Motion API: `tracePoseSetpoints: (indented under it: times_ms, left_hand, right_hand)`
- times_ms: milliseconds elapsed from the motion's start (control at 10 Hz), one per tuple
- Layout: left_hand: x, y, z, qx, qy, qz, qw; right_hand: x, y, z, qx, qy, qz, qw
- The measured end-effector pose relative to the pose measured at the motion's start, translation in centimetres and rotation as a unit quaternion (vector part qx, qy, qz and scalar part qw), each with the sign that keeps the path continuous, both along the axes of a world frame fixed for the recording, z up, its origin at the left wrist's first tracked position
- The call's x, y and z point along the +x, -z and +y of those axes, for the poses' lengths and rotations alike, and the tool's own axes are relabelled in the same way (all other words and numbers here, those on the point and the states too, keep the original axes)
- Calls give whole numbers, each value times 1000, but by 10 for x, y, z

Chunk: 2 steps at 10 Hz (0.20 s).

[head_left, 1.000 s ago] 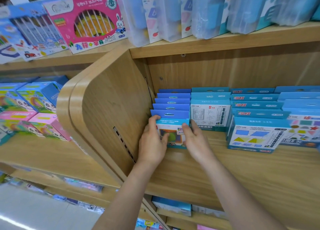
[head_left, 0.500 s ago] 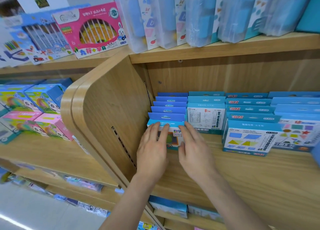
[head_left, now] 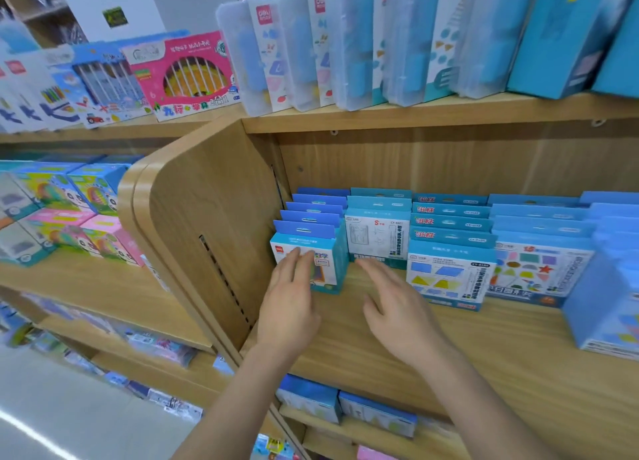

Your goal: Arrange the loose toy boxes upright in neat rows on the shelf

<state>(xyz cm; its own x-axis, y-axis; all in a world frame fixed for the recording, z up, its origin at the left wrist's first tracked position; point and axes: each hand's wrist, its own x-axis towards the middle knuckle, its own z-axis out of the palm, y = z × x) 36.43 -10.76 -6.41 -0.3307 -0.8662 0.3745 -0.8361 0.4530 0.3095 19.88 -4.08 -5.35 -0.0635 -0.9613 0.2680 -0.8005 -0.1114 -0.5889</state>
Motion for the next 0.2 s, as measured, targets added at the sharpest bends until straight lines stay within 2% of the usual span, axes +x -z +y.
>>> tracePoseSetpoints:
  times_ms: [200]
  left_hand:
    - [-12,19,48,-26,47,102,993]
  right_hand:
    - [-58,11,56,-3,32,-37,999]
